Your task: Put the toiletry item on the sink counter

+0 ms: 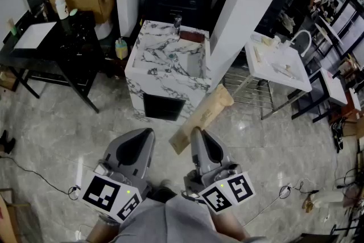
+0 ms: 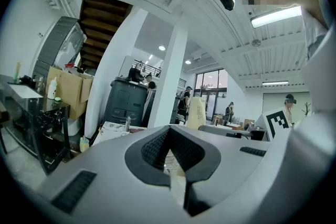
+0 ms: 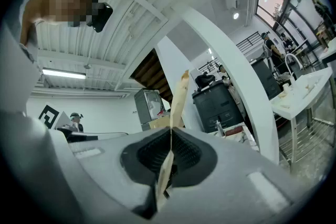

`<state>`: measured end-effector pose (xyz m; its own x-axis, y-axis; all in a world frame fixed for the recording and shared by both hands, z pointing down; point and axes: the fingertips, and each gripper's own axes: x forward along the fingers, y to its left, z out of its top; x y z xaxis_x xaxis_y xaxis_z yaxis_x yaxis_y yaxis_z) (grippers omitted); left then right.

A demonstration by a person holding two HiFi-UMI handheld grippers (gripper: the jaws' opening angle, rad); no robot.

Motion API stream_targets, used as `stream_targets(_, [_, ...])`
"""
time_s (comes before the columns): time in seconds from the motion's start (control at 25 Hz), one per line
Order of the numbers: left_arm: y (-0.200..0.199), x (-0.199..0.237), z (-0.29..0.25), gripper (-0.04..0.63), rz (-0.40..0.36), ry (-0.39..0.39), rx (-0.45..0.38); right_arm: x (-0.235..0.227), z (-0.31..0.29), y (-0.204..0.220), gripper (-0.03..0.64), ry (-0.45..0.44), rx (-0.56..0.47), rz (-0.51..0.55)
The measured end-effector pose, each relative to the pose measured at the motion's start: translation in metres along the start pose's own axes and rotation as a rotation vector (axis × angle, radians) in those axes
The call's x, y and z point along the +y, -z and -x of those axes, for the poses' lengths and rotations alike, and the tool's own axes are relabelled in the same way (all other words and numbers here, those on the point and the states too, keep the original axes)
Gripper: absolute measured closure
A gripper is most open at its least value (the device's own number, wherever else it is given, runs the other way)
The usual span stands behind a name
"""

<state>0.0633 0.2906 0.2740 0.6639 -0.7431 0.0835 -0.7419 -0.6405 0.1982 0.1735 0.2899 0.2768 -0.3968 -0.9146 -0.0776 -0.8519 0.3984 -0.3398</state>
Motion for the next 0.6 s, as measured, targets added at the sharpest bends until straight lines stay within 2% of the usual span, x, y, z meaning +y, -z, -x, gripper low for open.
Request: stream_targets(0.6, [0.0059, -0.0081, -0.0042, 0.591, -0.005, -0.005, -0.001, -0.0094, 0.0075, 0.0010, 0.618, -0.002, -0.004, -0.011])
